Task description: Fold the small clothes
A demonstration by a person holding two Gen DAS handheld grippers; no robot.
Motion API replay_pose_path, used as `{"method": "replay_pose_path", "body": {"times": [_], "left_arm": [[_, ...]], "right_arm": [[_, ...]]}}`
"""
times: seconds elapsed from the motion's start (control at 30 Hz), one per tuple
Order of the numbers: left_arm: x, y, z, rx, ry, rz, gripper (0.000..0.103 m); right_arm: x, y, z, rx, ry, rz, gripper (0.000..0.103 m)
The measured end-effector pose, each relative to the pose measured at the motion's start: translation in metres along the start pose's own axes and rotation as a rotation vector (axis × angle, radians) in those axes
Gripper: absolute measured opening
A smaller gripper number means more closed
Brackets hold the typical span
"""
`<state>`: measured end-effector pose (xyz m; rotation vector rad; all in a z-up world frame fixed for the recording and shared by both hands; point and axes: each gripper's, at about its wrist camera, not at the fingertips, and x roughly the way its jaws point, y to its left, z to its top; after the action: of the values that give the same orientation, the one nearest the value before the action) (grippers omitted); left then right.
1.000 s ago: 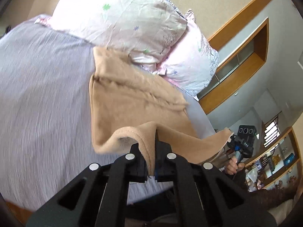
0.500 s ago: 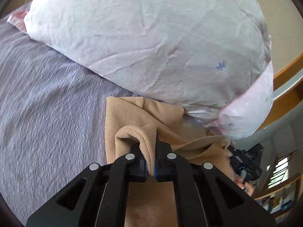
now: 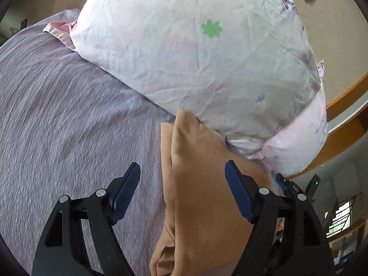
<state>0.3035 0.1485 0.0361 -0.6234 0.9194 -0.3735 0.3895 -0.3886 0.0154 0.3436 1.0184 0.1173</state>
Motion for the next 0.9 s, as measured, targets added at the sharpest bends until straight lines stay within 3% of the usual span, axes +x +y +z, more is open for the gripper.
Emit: {"method": "replay_pose_path", "body": {"times": [0.07,0.23,0.3,0.4,0.43,0.6,0.7,0.77,0.8,0.83,0.9], "left_arm": [[0.008,-0.006,-0.011,0.034,0.042,0.017,0.076],[0.020,-0.016,-0.035,0.127,0.129,0.062,0.076],[0.026,-0.019,-0.043,0.154,0.152,0.092,0.076],[0.027,-0.025,-0.045,0.183,0.141,0.114,0.078],[0.029,-0.028,-0.044,0.180,0.141,0.113,0.078],[0.024,-0.015,-0.038,0.111,0.138,0.058,0.079],[0.020,-0.007,-0.037,0.071,0.141,0.026,0.079],[0.018,-0.006,-0.038,0.066,0.142,0.021,0.079],[0.018,-0.007,-0.038,0.069,0.142,0.023,0.079],[0.013,-0.004,-0.038,0.074,0.143,0.024,0.079],[0.016,-0.008,-0.041,0.070,0.143,0.017,0.078]], "right_arm": [[0.013,0.011,0.000,-0.066,0.040,-0.024,0.016],[0.048,0.050,-0.009,-0.313,0.163,-0.185,0.022],[0.052,0.060,-0.019,-0.409,0.161,-0.264,0.022],[0.052,0.068,-0.027,-0.455,0.141,-0.315,0.012],[0.050,0.068,-0.026,-0.449,0.129,-0.311,0.003],[0.018,0.030,0.003,-0.165,0.008,-0.195,0.001],[0.013,0.008,0.006,-0.062,0.044,-0.142,0.012],[-0.004,-0.005,0.003,-0.002,0.005,-0.097,0.044],[-0.015,-0.011,0.001,0.020,-0.025,-0.066,0.051],[-0.027,-0.014,-0.002,0.032,-0.048,-0.042,0.057],[-0.041,-0.018,-0.006,0.031,-0.054,-0.005,0.057]]}}
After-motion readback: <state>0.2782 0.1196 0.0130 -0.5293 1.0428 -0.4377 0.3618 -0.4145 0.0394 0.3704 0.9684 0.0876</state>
